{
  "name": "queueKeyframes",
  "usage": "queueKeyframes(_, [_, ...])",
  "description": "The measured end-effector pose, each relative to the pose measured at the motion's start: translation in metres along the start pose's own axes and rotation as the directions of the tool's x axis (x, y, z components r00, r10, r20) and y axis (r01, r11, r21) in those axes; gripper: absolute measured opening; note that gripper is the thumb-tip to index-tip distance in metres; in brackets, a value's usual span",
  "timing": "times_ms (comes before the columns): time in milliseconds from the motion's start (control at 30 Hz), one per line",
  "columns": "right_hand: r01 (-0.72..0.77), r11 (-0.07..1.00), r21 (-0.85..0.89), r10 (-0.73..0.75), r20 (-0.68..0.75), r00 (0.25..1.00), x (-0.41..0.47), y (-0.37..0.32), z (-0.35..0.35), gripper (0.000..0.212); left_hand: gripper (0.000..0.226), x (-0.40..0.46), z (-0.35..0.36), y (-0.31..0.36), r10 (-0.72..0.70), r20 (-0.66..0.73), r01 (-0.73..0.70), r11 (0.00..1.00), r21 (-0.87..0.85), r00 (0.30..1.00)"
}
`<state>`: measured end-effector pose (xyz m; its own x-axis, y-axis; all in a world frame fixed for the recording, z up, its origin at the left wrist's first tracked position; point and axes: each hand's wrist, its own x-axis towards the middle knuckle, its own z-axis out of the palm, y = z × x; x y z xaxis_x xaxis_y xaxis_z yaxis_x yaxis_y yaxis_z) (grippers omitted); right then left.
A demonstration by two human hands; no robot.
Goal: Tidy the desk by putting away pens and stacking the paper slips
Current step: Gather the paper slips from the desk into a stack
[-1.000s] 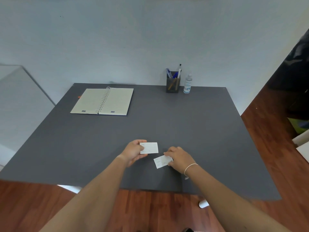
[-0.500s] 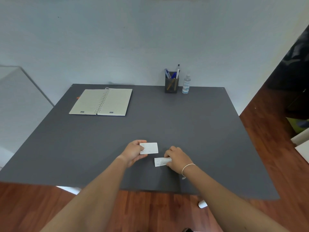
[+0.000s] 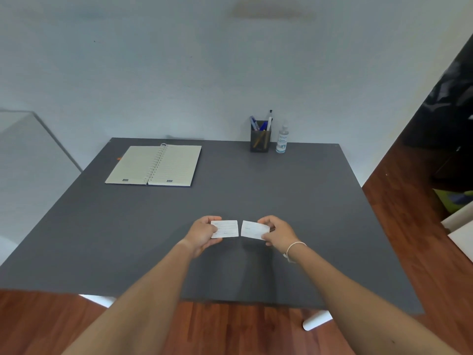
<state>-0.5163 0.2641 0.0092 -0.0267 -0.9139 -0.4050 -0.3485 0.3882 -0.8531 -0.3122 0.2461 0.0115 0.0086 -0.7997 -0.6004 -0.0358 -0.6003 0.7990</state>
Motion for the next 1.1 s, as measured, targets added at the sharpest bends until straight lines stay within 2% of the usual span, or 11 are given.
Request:
queueKeyframes(167, [0.048,0.998,0.028,-0.049,0.032,0.998,0.001,-0.02,-0.001,0.041,0.033,-0.001,0.007,0.007,0.019,0.006,-0.019,1.0,0.002,1.0])
queueKeyframes(300, [0.054,0.998,0.036,-0.055,0.032,0.998,-0.001,-0.025,0.007,0.043,0.035,-0.005,0.014,0.012,0.023,0.081,-0.021,0.999,-0.026,0.996])
queueKeyframes(700, [0.126,0.992,-0.032,-0.127,-0.048,0.991,-0.001,-0.027,0.017,0.051,0.035,-0.012,0.02,0.018,0.013,0.217,0.006,0.996,-0.087,0.976])
queueKeyframes(867, [0.125,0.992,-0.016,-0.126,-0.066,0.99,0.0,-0.027,0.019,0.048,0.034,-0.01,0.021,0.018,0.025,0.212,-0.004,0.995,-0.101,0.977])
queueKeyframes(1100, [0.06,0.993,0.102,-0.055,-0.057,0.997,0.002,-0.025,0.014,0.042,0.031,-0.01,0.027,0.023,0.036,0.221,-0.01,0.993,-0.116,0.975])
